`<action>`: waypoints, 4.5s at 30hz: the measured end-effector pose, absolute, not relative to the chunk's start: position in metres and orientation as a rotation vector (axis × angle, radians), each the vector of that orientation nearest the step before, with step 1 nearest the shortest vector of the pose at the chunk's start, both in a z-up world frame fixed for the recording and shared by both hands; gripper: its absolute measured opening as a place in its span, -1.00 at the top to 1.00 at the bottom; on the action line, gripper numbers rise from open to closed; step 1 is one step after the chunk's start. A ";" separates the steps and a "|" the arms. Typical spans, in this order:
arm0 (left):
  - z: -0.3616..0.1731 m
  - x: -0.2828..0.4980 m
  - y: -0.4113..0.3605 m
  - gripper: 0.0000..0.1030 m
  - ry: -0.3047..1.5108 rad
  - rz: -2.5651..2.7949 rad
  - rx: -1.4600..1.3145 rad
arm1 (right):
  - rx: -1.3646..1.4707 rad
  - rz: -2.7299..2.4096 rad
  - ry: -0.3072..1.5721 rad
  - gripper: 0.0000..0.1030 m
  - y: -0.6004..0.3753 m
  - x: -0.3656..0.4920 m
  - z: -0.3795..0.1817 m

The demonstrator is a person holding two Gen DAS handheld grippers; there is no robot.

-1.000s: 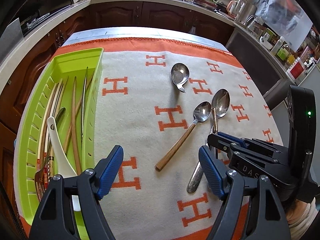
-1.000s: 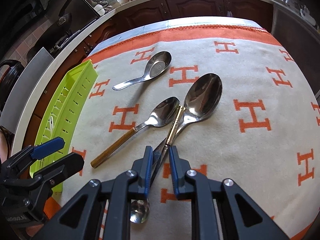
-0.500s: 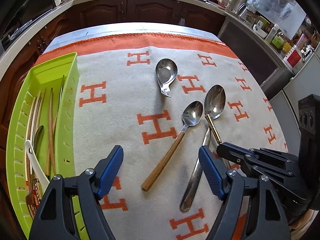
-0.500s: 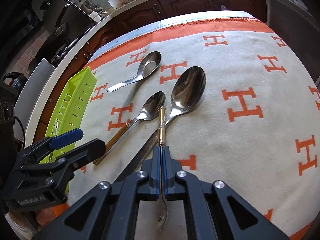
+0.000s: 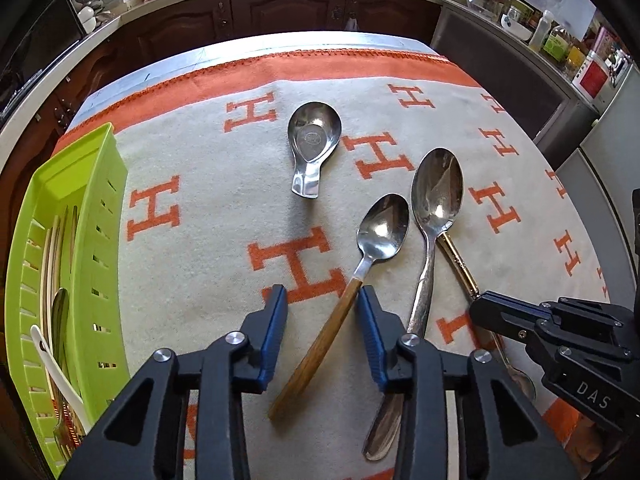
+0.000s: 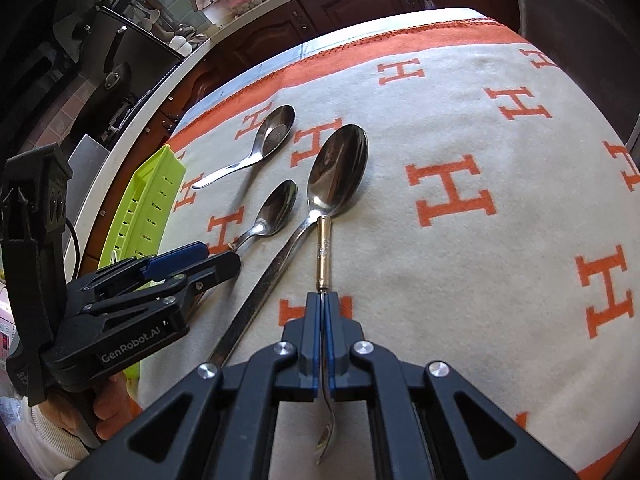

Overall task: Organize utensils
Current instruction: 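Grasp the wooden-handled spoon with the left gripper and lift it, then lower both held spoons into the green tray and open both grippers, then grasp the large metal spoon with the left while the right grasps the small metal spoon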

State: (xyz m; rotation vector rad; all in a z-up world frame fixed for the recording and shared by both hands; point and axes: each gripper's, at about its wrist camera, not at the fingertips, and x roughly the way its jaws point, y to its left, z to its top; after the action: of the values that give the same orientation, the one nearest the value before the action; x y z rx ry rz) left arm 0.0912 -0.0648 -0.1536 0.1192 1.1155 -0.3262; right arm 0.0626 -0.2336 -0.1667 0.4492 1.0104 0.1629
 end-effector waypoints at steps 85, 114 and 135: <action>-0.061 0.030 0.114 0.92 1.025 -0.040 -0.020 | 0.382 0.537 0.996 0.97 -0.092 0.111 -0.076; -0.101 0.046 0.144 0.07 0.999 0.027 -0.085 | 0.363 0.447 1.127 0.88 -0.027 0.170 -0.102; -0.039 0.029 0.063 -0.29 0.907 -0.121 0.001 | 0.385 0.340 0.969 0.87 -0.145 0.098 -0.062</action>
State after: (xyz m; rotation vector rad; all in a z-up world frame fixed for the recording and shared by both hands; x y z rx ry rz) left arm 0.0295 0.0630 -0.0388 0.0009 0.9065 -0.1214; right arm 0.0978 -0.1453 -0.0615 0.3847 0.9687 0.3396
